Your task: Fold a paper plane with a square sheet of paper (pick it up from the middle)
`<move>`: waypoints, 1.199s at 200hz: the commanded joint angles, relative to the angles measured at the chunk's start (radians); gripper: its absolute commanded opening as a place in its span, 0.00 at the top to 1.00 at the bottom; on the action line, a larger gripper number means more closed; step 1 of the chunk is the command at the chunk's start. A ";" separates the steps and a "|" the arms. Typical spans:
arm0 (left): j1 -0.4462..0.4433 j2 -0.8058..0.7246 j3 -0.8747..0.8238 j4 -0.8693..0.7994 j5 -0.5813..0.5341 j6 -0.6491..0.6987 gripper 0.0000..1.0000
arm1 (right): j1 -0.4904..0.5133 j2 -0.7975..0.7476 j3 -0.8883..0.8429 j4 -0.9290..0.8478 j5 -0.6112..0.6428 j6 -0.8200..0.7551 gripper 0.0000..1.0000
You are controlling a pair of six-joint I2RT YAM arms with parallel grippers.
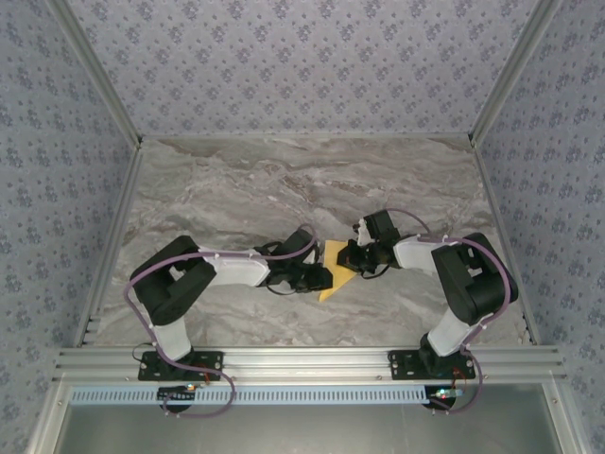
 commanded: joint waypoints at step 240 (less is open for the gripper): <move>-0.051 -0.019 -0.088 0.114 0.064 -0.068 0.65 | 0.008 0.083 -0.036 -0.102 0.130 -0.002 1.00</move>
